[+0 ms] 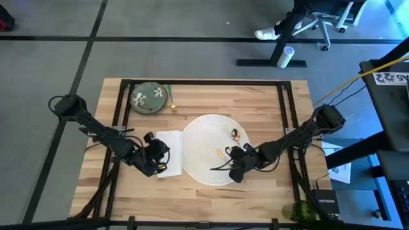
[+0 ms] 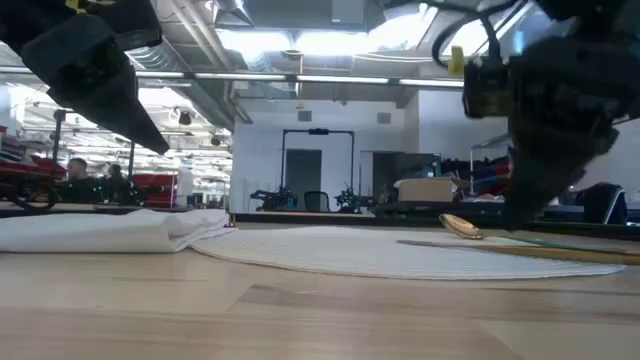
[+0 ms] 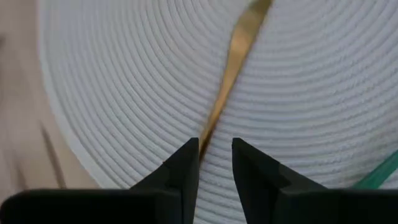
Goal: Set table place
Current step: Put the gold butter knife to the left of the green spoon on the white table mat
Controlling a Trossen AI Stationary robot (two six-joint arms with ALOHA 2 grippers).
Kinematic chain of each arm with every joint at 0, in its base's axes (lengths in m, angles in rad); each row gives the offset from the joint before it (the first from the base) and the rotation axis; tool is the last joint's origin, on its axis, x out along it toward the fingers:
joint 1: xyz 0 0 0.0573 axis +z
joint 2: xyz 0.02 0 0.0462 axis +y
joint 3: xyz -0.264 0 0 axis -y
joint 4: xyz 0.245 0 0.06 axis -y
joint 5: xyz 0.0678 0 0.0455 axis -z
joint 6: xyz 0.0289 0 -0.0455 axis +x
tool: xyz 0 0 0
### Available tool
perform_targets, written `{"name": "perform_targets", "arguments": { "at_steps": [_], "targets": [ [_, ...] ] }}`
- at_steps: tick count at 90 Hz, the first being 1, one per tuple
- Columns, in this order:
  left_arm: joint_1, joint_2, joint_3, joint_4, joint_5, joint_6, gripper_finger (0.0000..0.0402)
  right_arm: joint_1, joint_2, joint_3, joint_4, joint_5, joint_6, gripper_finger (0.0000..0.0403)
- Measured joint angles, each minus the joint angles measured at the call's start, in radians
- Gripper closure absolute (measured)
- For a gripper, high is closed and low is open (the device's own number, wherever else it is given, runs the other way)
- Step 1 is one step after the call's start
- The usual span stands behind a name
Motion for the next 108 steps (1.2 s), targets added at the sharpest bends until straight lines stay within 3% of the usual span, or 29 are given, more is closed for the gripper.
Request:
{"name": "perform_targets", "arguments": {
  "at_steps": [34, 53, 85, 108],
  "targets": [
    [0.0, 0.0, 0.0, -0.003, 0.0, 0.0, 0.0402, 0.002, 0.09, 0.003, 0.11, -0.023, -0.003, 0.0326],
    [0.0, 0.0, 0.0, -0.003, 0.0, 0.0, 0.0402, 0.003, 0.091, 0.007, 0.105, 0.001, -0.002, 0.0388],
    [0.0, 0.0, 0.0, -0.001, 0.0, 0.0, 0.0402, 0.002, 0.096, 0.079, 0.074, 0.127, 0.0, 0.0402],
    [0.0, 0.0, 0.0, 0.003, 0.0, -0.034, 0.0402, -0.004, 0.095, 0.124, -0.084, 0.219, 0.256, 0.0403]
  ]
}}
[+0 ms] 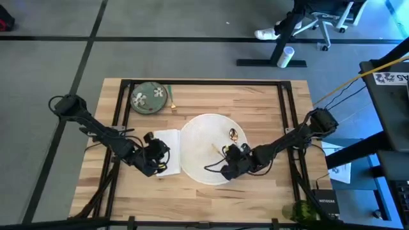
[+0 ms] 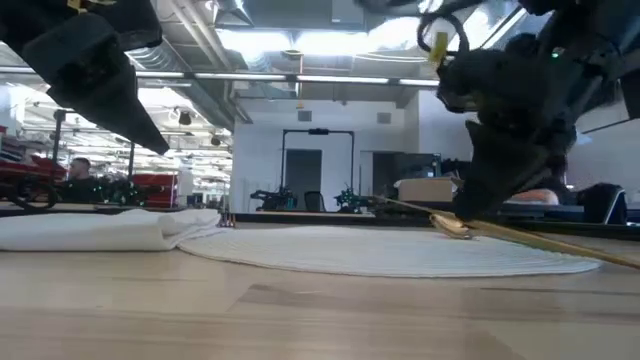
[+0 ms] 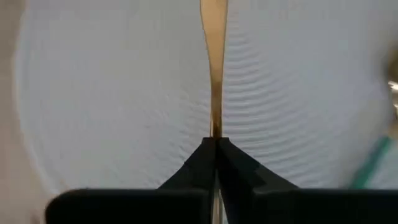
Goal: Set table place
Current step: Put the gold butter knife to the left of the green spoon on the white table mat
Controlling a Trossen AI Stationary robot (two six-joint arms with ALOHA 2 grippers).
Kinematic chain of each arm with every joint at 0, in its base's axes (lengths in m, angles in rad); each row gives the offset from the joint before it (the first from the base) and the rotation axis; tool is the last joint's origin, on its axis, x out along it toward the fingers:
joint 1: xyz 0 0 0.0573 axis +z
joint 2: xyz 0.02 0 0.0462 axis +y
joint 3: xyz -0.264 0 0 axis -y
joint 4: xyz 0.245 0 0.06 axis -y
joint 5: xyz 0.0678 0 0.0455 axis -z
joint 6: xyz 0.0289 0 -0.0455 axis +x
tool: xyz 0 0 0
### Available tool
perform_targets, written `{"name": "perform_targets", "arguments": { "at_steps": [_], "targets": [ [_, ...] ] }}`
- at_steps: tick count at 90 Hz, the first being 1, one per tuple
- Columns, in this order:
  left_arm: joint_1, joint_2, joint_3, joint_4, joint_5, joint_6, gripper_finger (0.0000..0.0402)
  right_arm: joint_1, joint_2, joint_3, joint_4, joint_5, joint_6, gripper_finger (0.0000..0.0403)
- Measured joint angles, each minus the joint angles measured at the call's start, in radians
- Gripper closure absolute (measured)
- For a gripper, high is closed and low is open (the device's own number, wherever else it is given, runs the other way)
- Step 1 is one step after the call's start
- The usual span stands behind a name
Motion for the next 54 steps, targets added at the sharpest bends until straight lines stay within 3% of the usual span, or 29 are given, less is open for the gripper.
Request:
{"name": "perform_targets", "arguments": {
  "at_steps": [19, 54],
  "targets": [
    [0.0, 0.0, 0.0, -0.001, 0.0, -0.024, 0.0402, -0.022, 0.006, 0.0, -0.078, 0.018, 0.18, 0.0403],
    [0.008, 0.0, 0.0, -0.002, 0.0, -0.043, 0.0402, -0.137, 0.006, 0.001, -0.106, -0.016, 0.267, 0.0403]
  ]
}}
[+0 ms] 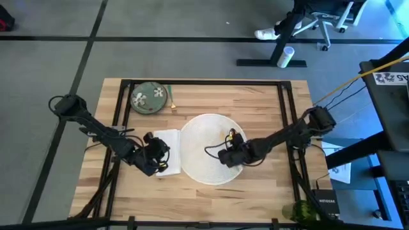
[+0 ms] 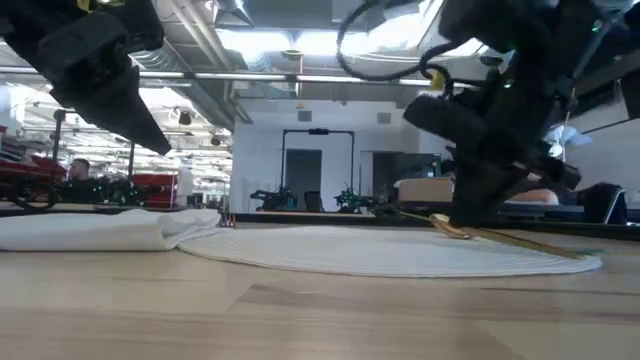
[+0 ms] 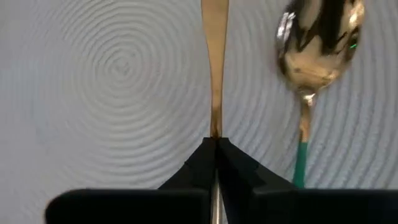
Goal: Set table place
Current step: Put the gold butter knife to the left of the green spoon on the white table mat
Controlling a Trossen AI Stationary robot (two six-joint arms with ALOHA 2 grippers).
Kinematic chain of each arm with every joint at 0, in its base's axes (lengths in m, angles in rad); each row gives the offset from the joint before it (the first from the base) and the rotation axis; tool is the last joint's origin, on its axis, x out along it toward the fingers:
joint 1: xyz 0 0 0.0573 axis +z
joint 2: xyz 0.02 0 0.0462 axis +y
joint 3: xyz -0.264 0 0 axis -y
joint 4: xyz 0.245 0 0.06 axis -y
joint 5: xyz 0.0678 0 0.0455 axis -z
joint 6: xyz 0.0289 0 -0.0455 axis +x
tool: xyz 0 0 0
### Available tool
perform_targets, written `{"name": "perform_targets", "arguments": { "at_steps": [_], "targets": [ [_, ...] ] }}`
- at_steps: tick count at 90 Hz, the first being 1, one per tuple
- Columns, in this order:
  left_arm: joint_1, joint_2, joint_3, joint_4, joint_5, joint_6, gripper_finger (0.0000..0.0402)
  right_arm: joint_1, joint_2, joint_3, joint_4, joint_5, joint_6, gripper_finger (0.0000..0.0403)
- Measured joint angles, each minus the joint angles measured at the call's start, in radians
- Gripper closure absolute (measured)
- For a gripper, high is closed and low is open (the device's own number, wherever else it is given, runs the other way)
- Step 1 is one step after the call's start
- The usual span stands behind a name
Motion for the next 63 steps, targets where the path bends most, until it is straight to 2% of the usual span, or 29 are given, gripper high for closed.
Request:
{"name": "perform_targets", "arguments": {
  "at_steps": [26, 39, 63],
  "targets": [
    [-0.005, 0.0, 0.0, -0.004, 0.0, 0.074, 0.0402, -0.095, 0.0, 0.0, 0.032, -0.051, 0.013, 0.0403],
    [-0.013, 0.0, 0.0, -0.004, 0.0, 0.103, 0.0402, -0.086, 0.008, 0.001, 0.064, -0.053, 0.061, 0.0403],
    [-0.013, 0.0, 0.0, -0.004, 0.0, 0.136, 0.0402, -0.013, 0.023, 0.001, 0.02, -0.071, 0.207, 0.0403]
  ]
}}
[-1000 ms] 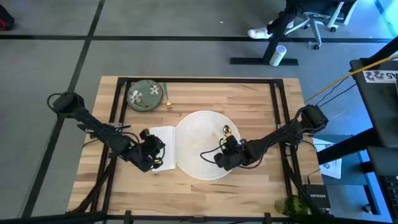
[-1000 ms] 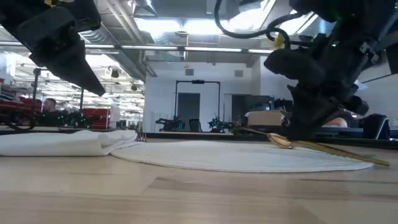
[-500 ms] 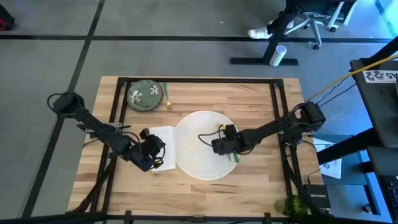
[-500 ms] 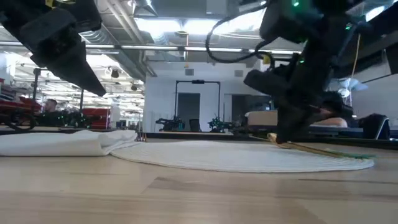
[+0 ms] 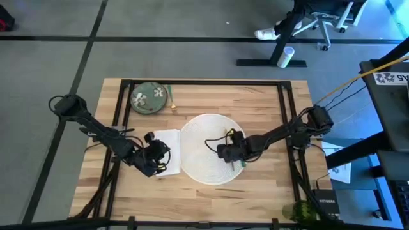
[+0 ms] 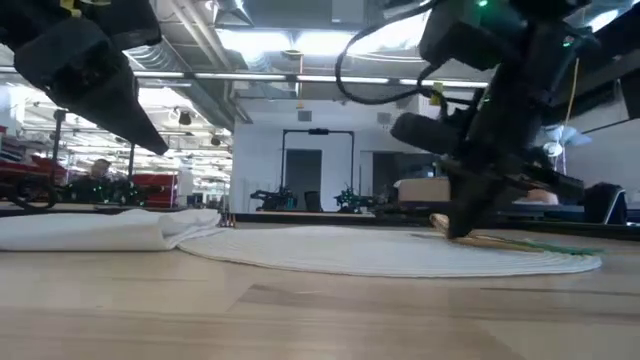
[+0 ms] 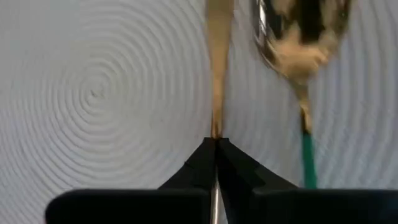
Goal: Set table place
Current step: Put the gold butter knife to the left of the green spoon on the white table mat
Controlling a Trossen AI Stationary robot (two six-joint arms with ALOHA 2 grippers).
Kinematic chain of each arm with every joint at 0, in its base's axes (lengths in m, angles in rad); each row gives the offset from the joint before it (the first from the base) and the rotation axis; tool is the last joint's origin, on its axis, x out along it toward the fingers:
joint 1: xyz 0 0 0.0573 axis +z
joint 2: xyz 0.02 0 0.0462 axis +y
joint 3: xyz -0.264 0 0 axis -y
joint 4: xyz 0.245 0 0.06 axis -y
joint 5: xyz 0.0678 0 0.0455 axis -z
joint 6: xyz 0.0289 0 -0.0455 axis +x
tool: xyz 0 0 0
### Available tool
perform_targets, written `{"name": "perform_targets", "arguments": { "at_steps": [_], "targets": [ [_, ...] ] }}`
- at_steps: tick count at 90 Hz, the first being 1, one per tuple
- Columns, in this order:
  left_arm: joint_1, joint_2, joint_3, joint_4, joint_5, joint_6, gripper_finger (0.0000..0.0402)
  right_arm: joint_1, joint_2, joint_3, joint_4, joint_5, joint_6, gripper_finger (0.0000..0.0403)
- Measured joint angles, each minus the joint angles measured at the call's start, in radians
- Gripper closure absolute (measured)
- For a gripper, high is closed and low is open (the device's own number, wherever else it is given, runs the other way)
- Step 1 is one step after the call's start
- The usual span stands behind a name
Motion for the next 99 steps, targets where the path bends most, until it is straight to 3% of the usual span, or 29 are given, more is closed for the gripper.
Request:
{"name": "perform_targets", "arguments": {
  "at_steps": [99],
  "targets": [
    [-0.006, 0.0, -0.001, 0.002, 0.0, 0.01, 0.0402, 0.013, 0.0, 0.0, -0.014, 0.066, 0.028, 0.039]
  ]
}}
